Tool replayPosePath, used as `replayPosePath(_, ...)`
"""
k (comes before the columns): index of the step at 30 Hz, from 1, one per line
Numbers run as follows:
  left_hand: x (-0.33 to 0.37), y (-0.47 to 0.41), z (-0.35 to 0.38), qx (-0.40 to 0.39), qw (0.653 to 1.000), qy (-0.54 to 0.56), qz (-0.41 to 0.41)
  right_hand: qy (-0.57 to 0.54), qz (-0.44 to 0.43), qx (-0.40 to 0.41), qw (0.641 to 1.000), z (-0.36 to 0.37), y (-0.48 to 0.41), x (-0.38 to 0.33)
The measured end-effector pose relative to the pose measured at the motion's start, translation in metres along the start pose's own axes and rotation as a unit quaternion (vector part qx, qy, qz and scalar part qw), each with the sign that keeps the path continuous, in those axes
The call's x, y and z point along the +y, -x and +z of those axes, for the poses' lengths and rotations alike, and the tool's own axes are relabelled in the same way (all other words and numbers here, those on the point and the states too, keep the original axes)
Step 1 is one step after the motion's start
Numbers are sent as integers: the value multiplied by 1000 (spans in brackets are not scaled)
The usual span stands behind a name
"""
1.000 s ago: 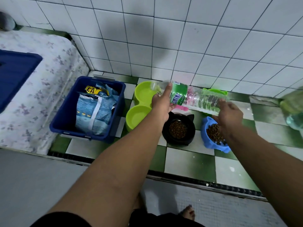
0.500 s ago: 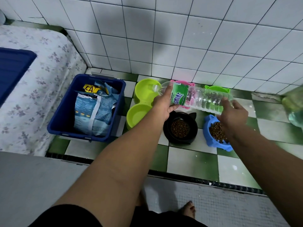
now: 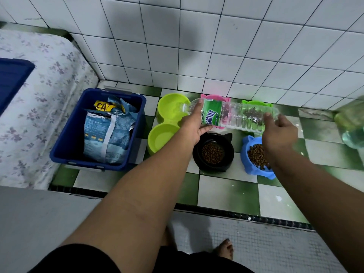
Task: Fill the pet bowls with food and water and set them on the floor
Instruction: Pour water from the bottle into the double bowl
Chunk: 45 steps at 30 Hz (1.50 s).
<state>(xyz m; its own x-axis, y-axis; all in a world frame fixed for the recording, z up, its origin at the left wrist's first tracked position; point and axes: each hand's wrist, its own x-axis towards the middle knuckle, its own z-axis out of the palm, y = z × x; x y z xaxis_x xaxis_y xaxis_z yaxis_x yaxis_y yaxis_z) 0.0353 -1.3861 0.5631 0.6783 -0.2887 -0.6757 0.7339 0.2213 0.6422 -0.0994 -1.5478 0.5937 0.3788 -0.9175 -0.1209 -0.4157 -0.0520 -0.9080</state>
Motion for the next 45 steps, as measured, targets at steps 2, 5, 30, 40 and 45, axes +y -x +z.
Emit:
replayPosePath(2, -1, 0, 0, 3, 1000, 0, -1, 25, -27, -3, 999, 0, 1, 0)
replayPosePath(5, -2, 0, 0, 5, 1000, 1, 0, 59, -75, -9, 995, -3, 1, 1)
replayPosePath(30, -3, 4, 1, -1, 1000, -11, 5, 79, -111, -11, 991, -15, 2, 7)
replayPosePath(40, -5, 4, 1, 6, 1000, -13, 2, 59, -104, -17, 993, -14, 1, 12)
replayPosePath(45, -3, 6, 0, 9, 1000, -22, 11, 40, -96, -17, 994, -13, 2, 15)
